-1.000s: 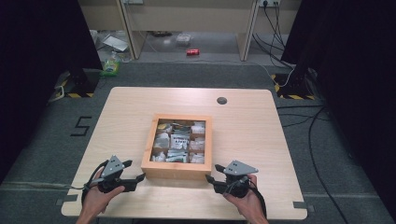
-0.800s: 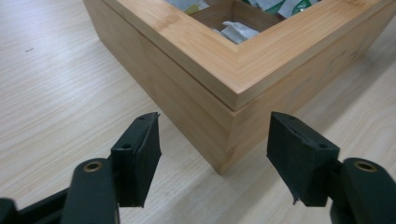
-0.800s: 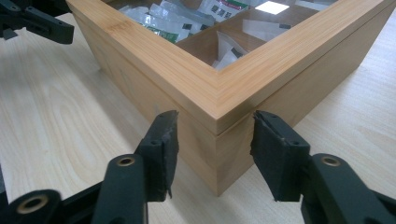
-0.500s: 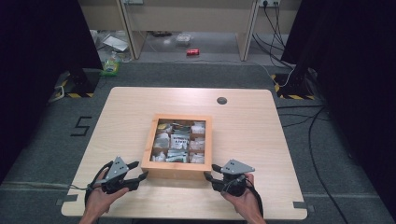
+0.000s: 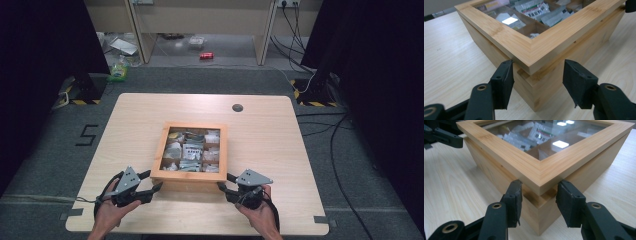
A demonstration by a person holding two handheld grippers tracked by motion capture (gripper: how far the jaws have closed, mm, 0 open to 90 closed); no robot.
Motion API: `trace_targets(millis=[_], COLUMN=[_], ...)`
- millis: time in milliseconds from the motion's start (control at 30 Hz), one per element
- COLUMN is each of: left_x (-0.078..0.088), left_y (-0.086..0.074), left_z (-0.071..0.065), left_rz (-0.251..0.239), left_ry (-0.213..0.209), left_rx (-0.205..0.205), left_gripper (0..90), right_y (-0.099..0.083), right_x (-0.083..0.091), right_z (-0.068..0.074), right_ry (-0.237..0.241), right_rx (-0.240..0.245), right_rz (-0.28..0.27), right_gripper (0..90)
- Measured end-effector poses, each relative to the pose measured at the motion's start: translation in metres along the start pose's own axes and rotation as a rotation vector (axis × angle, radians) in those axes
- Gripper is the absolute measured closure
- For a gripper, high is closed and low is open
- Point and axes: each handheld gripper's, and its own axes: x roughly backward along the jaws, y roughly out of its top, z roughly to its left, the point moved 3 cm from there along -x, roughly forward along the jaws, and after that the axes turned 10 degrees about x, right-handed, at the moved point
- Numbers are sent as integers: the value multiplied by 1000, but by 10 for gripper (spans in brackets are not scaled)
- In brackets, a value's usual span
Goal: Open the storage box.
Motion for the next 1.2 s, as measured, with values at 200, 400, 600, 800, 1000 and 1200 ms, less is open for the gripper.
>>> trace_targets(millis=[200,400,600,800,1000,1200], left_x=[5,10,8,4,3,2], left_y=[18,24,25,29,38,54], left_z=[-2,-1,6,9,13,15], left_rz=[-46,-47,-64,-75,-104,-138], left_ry=[-2,-3,20,44,62,62], left_rx=[22,36,77,95,117,136], left_gripper=[408,389,363,364,374,402], right_y=[2,10,25,34,46,54], right_x=[1,5,10,11,14,13], right_z=[-1,-3,-12,-17,-22,-27], right_ry=[-3,3,-18,-40,-55,-67], right_rx=[-2,-32,-46,-33,-6,12], right_rz=[-3,-41,-82,-95,-119,-110], right_gripper=[565,567,572,542,539,524])
